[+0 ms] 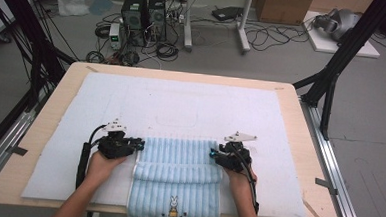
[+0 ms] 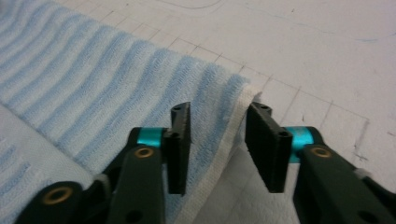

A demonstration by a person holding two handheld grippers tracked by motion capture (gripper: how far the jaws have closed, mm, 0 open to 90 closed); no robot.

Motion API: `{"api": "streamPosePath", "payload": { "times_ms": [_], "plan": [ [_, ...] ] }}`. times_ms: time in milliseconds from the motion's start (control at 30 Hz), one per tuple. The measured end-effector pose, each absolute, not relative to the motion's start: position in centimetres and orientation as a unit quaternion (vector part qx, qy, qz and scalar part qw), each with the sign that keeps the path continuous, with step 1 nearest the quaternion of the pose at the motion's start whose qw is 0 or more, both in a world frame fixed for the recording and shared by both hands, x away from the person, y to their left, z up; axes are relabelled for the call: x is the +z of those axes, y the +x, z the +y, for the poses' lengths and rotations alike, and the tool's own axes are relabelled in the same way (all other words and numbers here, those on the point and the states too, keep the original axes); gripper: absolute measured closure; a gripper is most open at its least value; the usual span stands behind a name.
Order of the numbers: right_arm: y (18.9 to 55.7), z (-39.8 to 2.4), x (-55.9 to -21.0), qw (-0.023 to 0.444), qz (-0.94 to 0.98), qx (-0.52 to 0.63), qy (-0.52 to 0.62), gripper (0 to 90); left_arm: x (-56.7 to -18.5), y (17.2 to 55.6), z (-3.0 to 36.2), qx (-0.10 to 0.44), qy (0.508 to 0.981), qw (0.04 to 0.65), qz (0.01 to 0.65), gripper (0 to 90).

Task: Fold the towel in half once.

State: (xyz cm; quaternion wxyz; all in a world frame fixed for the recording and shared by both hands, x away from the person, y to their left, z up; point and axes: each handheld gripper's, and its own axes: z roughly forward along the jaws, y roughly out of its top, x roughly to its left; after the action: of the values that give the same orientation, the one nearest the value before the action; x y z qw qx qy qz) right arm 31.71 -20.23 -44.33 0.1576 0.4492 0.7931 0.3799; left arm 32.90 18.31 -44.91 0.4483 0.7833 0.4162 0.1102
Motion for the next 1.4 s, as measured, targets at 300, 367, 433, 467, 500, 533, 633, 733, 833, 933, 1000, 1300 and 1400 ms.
{"api": "streamPosePath", "payload": {
  "times_ms": [300, 367, 433, 467, 500, 533, 633, 733, 833, 933, 1000, 1300, 1400],
  "plan": [
    [31.6, -20.3, -44.1, 0.177, 0.793, 0.383, 0.438, 86.3, -44.6, 33.4, 18.6, 0.129, 0.743, 0.483, 0.445, 88.6],
    [31.7, -20.3, -44.1, 0.180, 0.790, 0.383, 0.443, 78.4, -44.7, 33.4, 18.6, 0.129, 0.744, 0.480, 0.447, 87.0],
    [31.7, -20.5, -44.1, 0.177, 0.786, 0.384, 0.451, 70.9, -44.7, 33.4, 18.8, 0.130, 0.743, 0.475, 0.454, 74.6],
    [31.6, -20.7, -44.0, 0.176, 0.784, 0.388, 0.451, 69.0, -44.6, 33.4, 18.9, 0.125, 0.740, 0.474, 0.460, 63.3],
    [31.4, -20.9, -43.9, 0.177, 0.782, 0.390, 0.452, 66.0, -44.6, 33.4, 19.1, 0.114, 0.742, 0.475, 0.459, 59.1],
    [31.3, -21.1, -43.8, 0.177, 0.780, 0.397, 0.451, 62.9, -44.6, 33.3, 19.1, 0.111, 0.747, 0.471, 0.456, 57.6],
    [31.4, -21.2, -44.0, 0.152, 0.788, 0.394, 0.448, 55.9, -45.0, 33.3, 18.7, 0.093, 0.766, 0.454, 0.447, 49.8],
    [31.7, -20.9, -44.5, 0.134, 0.795, 0.382, 0.451, 51.3, -45.2, 33.3, 18.3, 0.097, 0.769, 0.449, 0.445, 46.2],
    [31.8, -20.6, -44.6, 0.139, 0.799, 0.376, 0.448, 53.3, -45.3, 33.0, 18.0, 0.120, 0.773, 0.443, 0.439, 58.5],
    [31.7, -20.7, -44.6, 0.147, 0.798, 0.370, 0.452, 67.5, -45.2, 32.7, 17.3, 0.127, 0.797, 0.432, 0.402, 85.3],
    [31.7, -20.7, -44.5, 0.135, 0.800, 0.374, 0.450, 82.6, -45.2, 32.8, 17.3, 0.121, 0.793, 0.434, 0.409, 86.2],
    [33.0, -20.6, -44.2, 0.146, 0.792, 0.384, 0.452, 86.5, -44.8, 35.8, 17.5, 0.114, 0.768, 0.453, 0.437, 86.8],
    [34.2, -20.5, -43.9, 0.156, 0.788, 0.384, 0.455, 86.5, -44.6, 37.1, 17.6, 0.115, 0.759, 0.462, 0.444, 86.7]
  ]
}}
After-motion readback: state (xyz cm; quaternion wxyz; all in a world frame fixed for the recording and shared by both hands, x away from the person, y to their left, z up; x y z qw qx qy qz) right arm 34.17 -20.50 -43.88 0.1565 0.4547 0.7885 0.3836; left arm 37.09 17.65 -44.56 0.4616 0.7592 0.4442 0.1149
